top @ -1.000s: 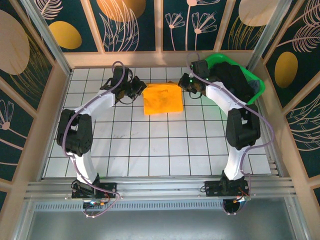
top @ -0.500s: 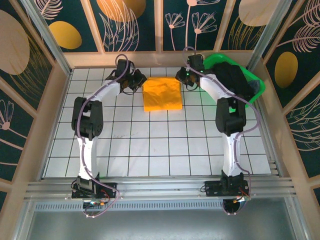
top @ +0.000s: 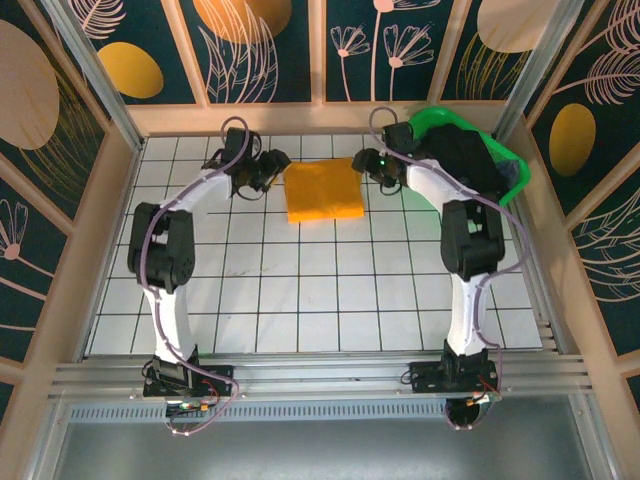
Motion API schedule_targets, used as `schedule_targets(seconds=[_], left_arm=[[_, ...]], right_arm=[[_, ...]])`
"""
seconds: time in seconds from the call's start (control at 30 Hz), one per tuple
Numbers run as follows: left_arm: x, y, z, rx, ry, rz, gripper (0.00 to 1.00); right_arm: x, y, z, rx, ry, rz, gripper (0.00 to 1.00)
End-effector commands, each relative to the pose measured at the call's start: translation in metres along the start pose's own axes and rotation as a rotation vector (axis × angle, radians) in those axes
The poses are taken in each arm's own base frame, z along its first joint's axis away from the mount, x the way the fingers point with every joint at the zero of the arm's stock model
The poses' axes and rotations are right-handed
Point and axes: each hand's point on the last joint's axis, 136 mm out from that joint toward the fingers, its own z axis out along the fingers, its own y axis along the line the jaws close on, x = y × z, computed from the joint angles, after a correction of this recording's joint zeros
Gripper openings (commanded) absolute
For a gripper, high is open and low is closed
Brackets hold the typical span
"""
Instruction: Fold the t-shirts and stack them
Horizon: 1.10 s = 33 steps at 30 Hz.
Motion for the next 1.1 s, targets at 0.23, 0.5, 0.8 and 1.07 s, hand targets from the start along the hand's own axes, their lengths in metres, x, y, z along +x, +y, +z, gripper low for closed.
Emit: schedule_targets(seconds=[0.23,0.5,0.8,1.07], left_arm=[[0.129,-0.02,-0.001,0.128,0.111,-0.274,0.58],[0.173,-0.036,0.056,0.111,0.134,-0.525,0.73],[0.157,-0.029,0.112,0.083,-0.021,-0.692,0.73],[0.148,0.002,0.144,-0.029,-0.115,-0.726,0.67]], right_arm=[[0.056,0.003,-0.111,-0.206,-0.113,0.022,0.64],[0.082,-0.026,-0.148,-0.209,-0.121,0.111,0.64],[0.09,-0.021,-0.176,-0.241,-0.131,0.117,0.64],[0.105,-0.027,-0.19,-0.222,-0.118,0.104,0.64]])
